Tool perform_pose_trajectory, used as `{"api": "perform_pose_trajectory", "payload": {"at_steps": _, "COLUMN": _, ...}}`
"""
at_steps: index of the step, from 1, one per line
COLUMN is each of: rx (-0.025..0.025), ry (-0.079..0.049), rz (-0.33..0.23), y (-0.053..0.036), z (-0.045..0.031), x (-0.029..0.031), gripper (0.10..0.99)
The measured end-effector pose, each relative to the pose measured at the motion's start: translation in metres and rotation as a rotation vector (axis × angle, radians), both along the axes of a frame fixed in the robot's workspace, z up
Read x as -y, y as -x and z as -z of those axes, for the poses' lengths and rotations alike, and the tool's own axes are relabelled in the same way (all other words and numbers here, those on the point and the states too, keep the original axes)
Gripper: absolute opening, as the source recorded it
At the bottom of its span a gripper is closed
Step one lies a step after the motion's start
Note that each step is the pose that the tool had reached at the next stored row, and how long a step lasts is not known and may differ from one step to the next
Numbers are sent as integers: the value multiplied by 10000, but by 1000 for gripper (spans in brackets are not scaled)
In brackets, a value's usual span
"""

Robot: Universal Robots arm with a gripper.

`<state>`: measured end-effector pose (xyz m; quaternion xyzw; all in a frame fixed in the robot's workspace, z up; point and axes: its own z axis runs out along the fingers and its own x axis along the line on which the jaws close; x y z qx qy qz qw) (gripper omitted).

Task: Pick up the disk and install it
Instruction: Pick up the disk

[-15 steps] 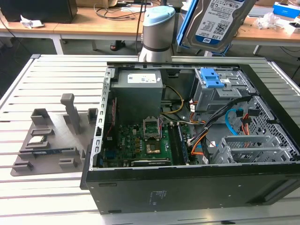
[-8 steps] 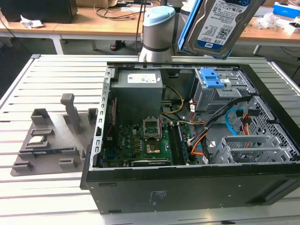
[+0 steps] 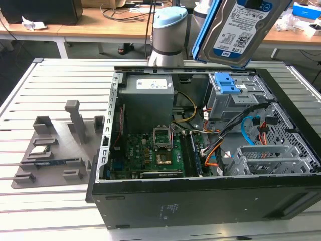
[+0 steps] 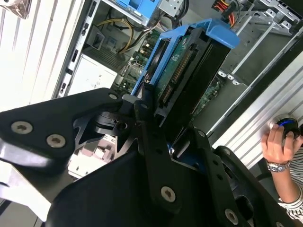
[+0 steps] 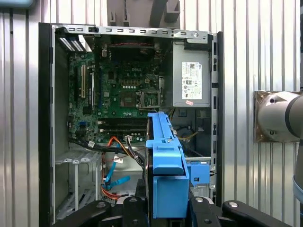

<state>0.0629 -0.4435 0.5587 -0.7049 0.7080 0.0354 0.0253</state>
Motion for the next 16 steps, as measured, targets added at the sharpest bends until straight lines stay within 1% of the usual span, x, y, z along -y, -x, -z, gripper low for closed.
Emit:
{"api": "perform_pose_trajectory", "payload": {"at_steps": 2, "rx": 0, "ry": 0, "rz": 0, "y": 0, "z": 3, "x": 33, "gripper": 365}}
{"api": "perform_pose_trajectory", "payload": {"at_steps": 3, "rx": 0, "ry": 0, "rz": -1, "y": 0, "z": 6, "x": 64, "gripper": 365}}
{"api": "perform_pose_trajectory", "payload": {"at_steps": 6, "rx": 0, "ry": 0, "rz": 0, "y": 0, "z": 11, "x": 112, "gripper": 365}}
{"api": "perform_pose_trajectory", "payload": {"at_steps": 8, "rx": 0, "ry": 0, "rz": -1, "y": 0, "z": 19, "x": 185, "gripper": 365}}
{"api": "perform_pose_trajectory", "payload": {"at_steps": 14, "rx": 0, "ry": 0, "rz": 0, "y": 0, "z": 30, "x": 301, "gripper": 365}}
{"api": "perform_pose_trajectory", "payload": {"at_steps": 16, "rx": 0, "ry": 0, "rz": 0, "y": 0, "z": 36, "x": 362, "gripper": 365}}
